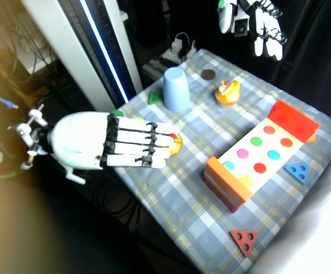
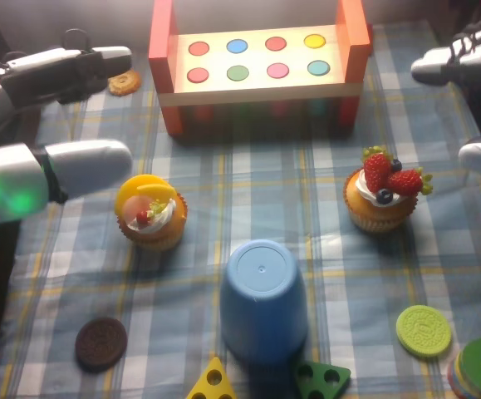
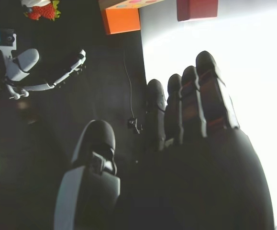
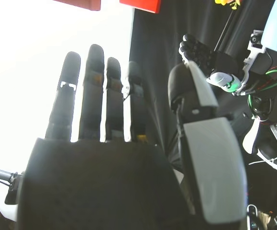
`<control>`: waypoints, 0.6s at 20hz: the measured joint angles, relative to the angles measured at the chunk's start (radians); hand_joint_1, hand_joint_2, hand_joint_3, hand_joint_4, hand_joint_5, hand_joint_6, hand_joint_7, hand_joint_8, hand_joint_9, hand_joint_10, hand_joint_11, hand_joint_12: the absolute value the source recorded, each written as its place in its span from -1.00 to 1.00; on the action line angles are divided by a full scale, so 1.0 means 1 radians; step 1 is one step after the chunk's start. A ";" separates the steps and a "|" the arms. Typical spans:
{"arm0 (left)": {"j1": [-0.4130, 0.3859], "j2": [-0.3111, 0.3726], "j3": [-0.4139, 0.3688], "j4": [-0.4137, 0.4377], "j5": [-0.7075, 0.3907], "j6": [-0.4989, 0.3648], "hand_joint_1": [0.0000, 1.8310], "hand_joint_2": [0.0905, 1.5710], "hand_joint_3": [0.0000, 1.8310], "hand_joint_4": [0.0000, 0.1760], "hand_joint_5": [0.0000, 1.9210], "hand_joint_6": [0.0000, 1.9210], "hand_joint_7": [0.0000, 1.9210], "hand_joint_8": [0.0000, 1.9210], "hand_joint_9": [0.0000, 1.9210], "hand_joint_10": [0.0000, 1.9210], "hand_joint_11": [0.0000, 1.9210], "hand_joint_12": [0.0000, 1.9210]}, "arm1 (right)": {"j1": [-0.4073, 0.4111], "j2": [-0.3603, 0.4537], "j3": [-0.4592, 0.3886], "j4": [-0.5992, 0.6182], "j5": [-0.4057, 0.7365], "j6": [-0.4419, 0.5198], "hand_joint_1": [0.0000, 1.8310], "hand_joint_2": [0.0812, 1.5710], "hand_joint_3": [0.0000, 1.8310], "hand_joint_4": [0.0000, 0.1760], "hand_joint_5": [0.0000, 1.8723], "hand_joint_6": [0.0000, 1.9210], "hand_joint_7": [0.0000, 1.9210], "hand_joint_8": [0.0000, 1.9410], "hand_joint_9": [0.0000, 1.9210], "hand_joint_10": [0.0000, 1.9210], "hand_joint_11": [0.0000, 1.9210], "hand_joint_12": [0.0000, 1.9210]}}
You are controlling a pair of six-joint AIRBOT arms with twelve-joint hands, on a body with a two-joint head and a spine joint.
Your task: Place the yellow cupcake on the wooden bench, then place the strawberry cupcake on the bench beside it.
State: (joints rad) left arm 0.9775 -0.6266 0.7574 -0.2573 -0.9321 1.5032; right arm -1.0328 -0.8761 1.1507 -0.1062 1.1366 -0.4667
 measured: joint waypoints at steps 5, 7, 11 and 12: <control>0.000 0.000 0.002 0.005 0.010 0.000 -0.38 0.15 -1.00 0.98 -0.66 -1.00 -0.58 -1.00 -0.58 -1.00 -1.00 -0.28 | 0.000 -0.001 0.002 0.000 -0.003 0.000 -0.50 0.58 -1.00 -1.00 -0.45 -1.00 -0.42 -1.00 -0.46 -1.00 -0.54 -0.78; -0.008 -0.012 0.017 0.014 0.049 0.008 -0.25 0.01 -1.00 1.00 -0.71 -1.00 -0.56 -1.00 -0.56 -1.00 -1.00 -0.22 | 0.000 -0.001 0.002 0.000 -0.005 0.000 -0.49 0.58 -1.00 -1.00 -0.44 -1.00 -0.41 -1.00 -0.45 -1.00 -0.51 -0.83; -0.082 -0.082 0.039 -0.086 0.206 0.306 -0.28 0.01 -0.99 1.00 -0.74 -1.00 -0.63 -1.00 -0.59 -1.00 -1.00 -0.24 | 0.000 -0.001 0.003 -0.008 -0.005 0.002 -0.50 0.58 -1.00 -1.00 -0.43 -1.00 -0.43 -1.00 -0.47 -1.00 -0.50 -0.85; -0.089 -0.101 0.047 -0.111 0.243 0.360 -0.27 0.00 -1.00 1.00 -0.74 -1.00 -0.62 -1.00 -0.58 -0.99 -1.00 -0.24 | 0.000 -0.001 0.003 -0.016 -0.005 0.007 -0.51 0.57 -1.00 -1.00 -0.43 -1.00 -0.43 -1.00 -0.47 -1.00 -0.50 -0.85</control>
State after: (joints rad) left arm 0.8890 -0.7277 0.8040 -0.3683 -0.6891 1.8633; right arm -1.0325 -0.8772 1.1538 -0.1226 1.1316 -0.4595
